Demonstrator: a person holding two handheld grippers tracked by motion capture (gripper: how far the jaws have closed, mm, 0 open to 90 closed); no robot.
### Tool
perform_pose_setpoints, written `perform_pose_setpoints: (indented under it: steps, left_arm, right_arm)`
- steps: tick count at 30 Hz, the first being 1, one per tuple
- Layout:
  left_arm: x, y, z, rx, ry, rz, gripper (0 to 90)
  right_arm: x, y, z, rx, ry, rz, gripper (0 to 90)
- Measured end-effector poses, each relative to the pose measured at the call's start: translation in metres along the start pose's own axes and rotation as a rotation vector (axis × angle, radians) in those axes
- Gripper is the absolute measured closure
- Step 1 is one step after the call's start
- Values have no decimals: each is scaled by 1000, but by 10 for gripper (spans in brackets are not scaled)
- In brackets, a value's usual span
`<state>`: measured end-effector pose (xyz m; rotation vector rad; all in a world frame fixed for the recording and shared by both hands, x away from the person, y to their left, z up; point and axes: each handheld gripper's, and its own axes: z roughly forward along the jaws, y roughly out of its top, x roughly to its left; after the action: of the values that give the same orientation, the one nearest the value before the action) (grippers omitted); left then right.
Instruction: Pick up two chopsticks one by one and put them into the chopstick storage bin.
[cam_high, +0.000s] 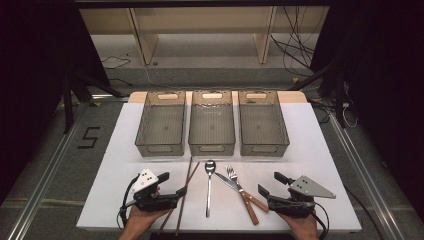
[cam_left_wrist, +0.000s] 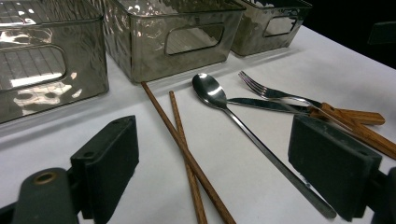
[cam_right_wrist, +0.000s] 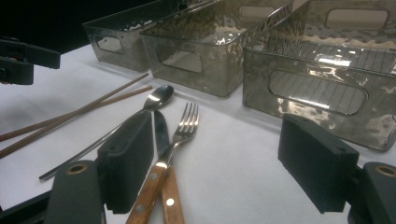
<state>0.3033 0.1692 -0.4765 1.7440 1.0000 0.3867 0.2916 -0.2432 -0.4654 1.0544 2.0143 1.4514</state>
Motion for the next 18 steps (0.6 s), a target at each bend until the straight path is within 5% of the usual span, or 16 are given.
perform_pose_setpoints:
  steps: [10, 18]
  left_arm:
    - [0, 1, 1, 15, 8, -5, 158]
    - [-5, 9, 0, 80, 35, -34, 181]
  right_arm:
    - [0, 0, 0, 3, -1, 0, 275]
    - [0, 0, 0, 5, -3, 3, 275]
